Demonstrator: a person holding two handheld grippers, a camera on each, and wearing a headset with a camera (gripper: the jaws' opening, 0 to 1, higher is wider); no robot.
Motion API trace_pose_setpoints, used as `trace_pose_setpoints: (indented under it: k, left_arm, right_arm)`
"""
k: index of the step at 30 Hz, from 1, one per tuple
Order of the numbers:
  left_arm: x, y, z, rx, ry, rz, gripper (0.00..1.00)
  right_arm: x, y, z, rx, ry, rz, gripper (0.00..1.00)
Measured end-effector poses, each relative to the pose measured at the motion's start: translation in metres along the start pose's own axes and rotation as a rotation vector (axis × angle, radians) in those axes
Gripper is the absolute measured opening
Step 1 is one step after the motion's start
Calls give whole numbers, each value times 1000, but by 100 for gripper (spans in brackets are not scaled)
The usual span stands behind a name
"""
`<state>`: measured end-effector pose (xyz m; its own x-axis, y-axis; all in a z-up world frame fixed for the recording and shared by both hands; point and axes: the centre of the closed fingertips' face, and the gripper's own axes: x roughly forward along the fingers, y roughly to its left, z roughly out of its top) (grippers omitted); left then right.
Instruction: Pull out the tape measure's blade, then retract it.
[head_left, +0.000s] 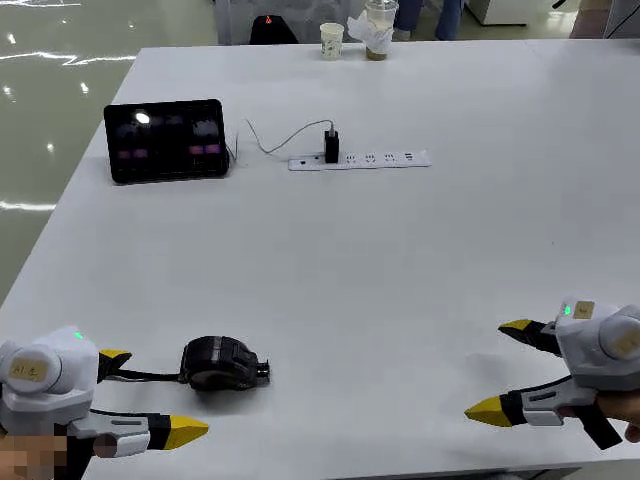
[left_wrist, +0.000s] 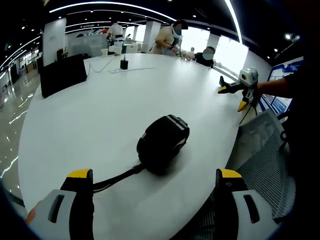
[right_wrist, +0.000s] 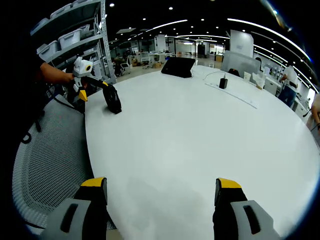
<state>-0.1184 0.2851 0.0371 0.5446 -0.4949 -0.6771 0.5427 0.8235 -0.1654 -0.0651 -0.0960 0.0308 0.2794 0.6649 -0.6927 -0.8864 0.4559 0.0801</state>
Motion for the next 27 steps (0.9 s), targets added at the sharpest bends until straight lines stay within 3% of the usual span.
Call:
trace_pose_setpoints:
  k: [6, 12, 20, 27]
  left_arm:
    - [-5, 4, 2, 16, 7, 8, 99]
    - [-9, 6, 1, 17, 14, 9, 99]
    - [-9, 1, -4, 12, 36, -21, 99]
    - [-11, 7, -4, 20, 32, 1, 99]
  right_arm:
    - [-11, -7, -4, 21, -9, -7, 99]
    - [-19, -3, -2, 18, -22, -1, 99]
    - [-21, -1, -12, 26, -10, 1, 99]
    - [-20, 1, -16, 22, -2, 11, 99]
